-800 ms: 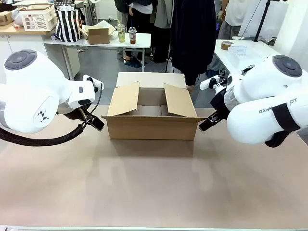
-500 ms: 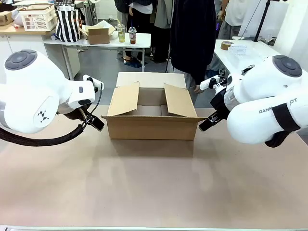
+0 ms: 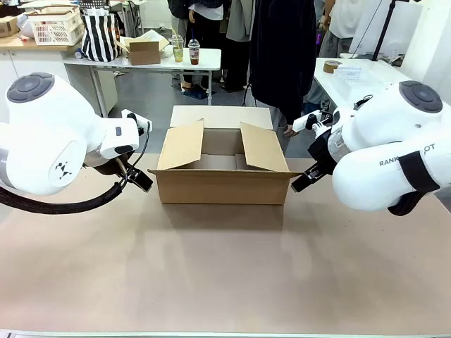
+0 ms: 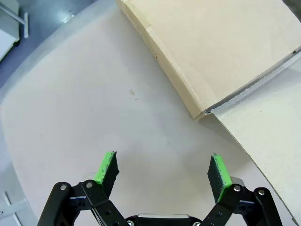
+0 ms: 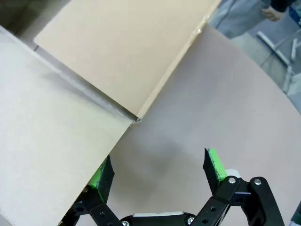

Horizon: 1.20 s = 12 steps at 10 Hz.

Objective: Pack the gift set into the box.
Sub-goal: Place both hands on the side flaps of the Package Box and spread them outward.

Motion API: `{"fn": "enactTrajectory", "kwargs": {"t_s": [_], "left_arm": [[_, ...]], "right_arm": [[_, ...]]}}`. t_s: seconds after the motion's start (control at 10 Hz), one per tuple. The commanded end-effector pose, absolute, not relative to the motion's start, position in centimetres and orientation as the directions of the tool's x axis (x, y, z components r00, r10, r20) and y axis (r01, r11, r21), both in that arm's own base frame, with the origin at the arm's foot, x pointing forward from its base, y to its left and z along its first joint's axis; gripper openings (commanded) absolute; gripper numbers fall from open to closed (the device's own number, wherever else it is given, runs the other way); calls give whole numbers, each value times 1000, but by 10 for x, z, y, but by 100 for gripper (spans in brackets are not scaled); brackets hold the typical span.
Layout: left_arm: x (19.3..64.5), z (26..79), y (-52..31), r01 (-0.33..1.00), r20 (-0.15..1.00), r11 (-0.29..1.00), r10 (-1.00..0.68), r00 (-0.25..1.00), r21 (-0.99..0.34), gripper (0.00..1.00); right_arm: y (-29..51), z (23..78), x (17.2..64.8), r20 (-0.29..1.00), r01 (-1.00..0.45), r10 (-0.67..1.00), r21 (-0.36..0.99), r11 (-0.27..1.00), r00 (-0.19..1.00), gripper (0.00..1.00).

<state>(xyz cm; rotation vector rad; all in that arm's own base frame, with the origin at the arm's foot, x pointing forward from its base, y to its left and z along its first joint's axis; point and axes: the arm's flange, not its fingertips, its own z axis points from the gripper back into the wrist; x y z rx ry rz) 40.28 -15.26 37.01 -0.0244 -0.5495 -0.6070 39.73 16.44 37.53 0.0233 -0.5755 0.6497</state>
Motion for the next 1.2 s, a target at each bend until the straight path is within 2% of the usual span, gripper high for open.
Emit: {"fn": "enactTrajectory", "kwargs": {"t_s": [0.0,0.3,0.4,0.5,0.6,0.7,0.8,1.1], "left_arm": [[403,370,-152,547,498,826,-534,683,136,100],[403,370,-153,548,497,826,-535,683,136,100],[381,382,-153,562,502,813,-554,665,153,100],[359,401,-151,566,507,801,-576,642,193,100],[333,424,-143,603,534,772,-602,593,200,100],[314,440,-137,626,553,752,-618,558,208,100],[292,458,-129,685,584,694,-657,477,221,100],[234,504,-132,752,642,571,-719,266,328,100]], "right_arm": [[164,376,397,514,-577,564,-155,802,646,100],[164,375,397,513,-577,565,-155,802,646,100],[168,374,385,593,-599,556,-149,787,583,100],[169,388,371,601,-597,563,-170,784,567,100],[145,396,357,627,-679,609,-169,714,485,100],[142,408,339,606,-678,639,-211,704,474,100],[138,427,308,616,-678,658,-258,688,433,100],[128,470,250,634,-627,687,-383,678,356,100]]}}
